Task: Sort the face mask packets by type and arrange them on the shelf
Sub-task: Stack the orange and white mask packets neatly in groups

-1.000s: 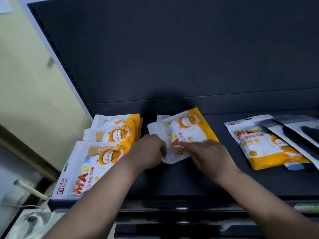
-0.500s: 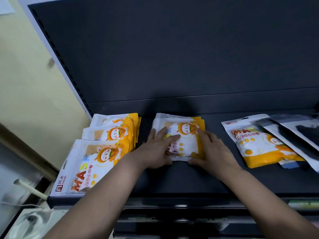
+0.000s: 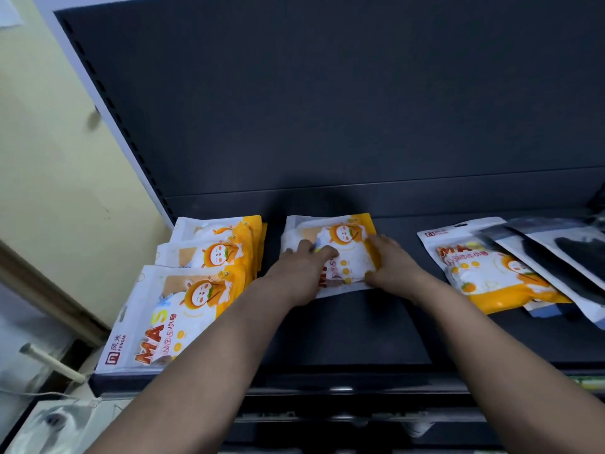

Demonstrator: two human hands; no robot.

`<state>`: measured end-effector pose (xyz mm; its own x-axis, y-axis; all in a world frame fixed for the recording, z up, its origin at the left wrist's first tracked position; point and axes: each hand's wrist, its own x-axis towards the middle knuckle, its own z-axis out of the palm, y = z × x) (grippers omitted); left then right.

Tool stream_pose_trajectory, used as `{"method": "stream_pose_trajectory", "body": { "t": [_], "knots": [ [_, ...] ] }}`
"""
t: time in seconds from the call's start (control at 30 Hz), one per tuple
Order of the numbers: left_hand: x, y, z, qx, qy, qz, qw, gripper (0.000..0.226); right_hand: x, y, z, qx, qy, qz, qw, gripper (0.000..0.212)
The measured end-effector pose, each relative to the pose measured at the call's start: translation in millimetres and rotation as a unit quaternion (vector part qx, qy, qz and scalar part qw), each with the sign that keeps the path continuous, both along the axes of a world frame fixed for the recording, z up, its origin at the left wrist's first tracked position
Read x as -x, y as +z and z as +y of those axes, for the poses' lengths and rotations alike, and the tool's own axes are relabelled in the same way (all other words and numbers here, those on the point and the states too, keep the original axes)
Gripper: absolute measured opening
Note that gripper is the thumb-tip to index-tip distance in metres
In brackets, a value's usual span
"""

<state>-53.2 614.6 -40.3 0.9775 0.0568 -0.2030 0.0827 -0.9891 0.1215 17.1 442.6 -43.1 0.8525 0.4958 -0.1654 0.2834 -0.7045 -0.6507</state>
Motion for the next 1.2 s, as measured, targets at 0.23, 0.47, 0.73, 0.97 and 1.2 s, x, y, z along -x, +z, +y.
{"method": "stream_pose_trajectory", "body": {
  "t": [0.23, 0.47, 0.73, 0.97, 1.2],
  "knots": [
    [3, 8, 4, 0.026, 0.001, -0.002, 1.0, 0.065, 17, -7, -11, 0.047, -0.031, -0.05, 0.997, 0.076],
    [-16, 16, -34, -0.003, -0.04, -0.101, 0.994, 0.058, 35, -25, -76, 0.223, -0.145, -0.207, 0.941, 0.067],
    [-37, 2, -120, 0.141, -0.021, -0.098, 0.985, 0.042, 63, -16, -143, 0.195, -0.102, -0.286, 0.933, 0.026],
    [-59, 0, -175, 0.288, 0.133, -0.024, 0.948, 0.058, 50, -30, -189, 0.113, -0.118, -0.233, 0.959, 0.053],
    [-26, 17, -141, 0.499, 0.228, -0.058, 0.834, 0.028, 41, -35, -173, 0.012, -0.026, -0.253, 0.967, 0.06]
  ]
}}
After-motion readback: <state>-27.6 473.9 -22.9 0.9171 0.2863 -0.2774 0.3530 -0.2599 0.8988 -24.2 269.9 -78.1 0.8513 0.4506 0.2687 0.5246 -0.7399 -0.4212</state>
